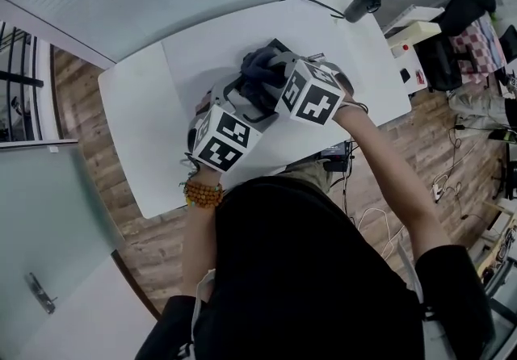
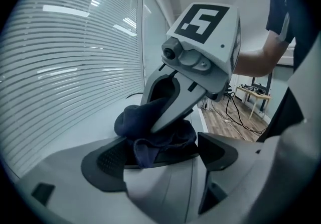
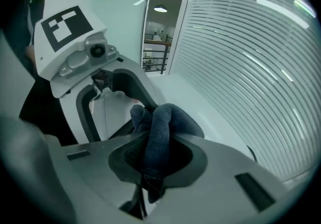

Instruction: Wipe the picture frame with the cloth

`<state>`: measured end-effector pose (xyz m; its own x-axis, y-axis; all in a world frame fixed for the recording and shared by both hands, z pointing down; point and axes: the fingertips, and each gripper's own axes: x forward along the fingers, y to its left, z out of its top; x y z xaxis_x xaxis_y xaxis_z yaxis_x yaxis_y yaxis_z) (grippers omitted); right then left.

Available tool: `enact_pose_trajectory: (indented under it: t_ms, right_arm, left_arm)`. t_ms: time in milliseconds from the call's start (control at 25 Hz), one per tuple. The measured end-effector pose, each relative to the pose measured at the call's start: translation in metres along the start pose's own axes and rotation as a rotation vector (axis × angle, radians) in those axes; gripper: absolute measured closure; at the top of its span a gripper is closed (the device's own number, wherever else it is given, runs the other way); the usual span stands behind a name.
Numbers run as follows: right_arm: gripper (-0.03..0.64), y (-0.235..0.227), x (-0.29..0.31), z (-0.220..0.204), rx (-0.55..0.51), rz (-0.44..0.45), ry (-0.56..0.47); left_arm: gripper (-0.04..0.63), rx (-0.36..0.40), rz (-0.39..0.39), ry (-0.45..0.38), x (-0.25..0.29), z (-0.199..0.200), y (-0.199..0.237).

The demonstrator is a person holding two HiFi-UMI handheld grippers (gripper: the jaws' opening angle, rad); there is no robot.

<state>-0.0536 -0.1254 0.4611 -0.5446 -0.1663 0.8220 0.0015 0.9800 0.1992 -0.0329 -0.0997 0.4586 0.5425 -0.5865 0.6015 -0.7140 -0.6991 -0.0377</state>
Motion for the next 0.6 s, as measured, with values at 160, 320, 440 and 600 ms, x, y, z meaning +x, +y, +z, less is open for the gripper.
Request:
enact_pose_trajectory:
  t_ms: [160, 320, 440, 600]
  right_arm:
    - [0.578, 0.016, 0.001, 0.006, 0.034, 0.146, -0.06]
    - [0.578, -0.008, -0.041, 0.023, 0.336, 0.316, -0.318]
    - [0.577, -0.063, -0.06, 0.003, 0.299, 0.002, -0.274]
    - [0.577, -0.064, -0.036, -0.038, 0.048, -0.218, -0.023]
  left_arm:
    - [0.153, 0.002, 0.0, 0.0, -0.001, 0.0, -0.001]
    - [0.153, 0.005, 0.001, -0.003, 0.0, 0.001, -0.002]
    - [0.154, 0.013, 0.006, -0.006, -0.001, 0.001, 0.0]
    - [0.154, 0.01, 0.005, -0.009, -0.003, 0.0, 0.0]
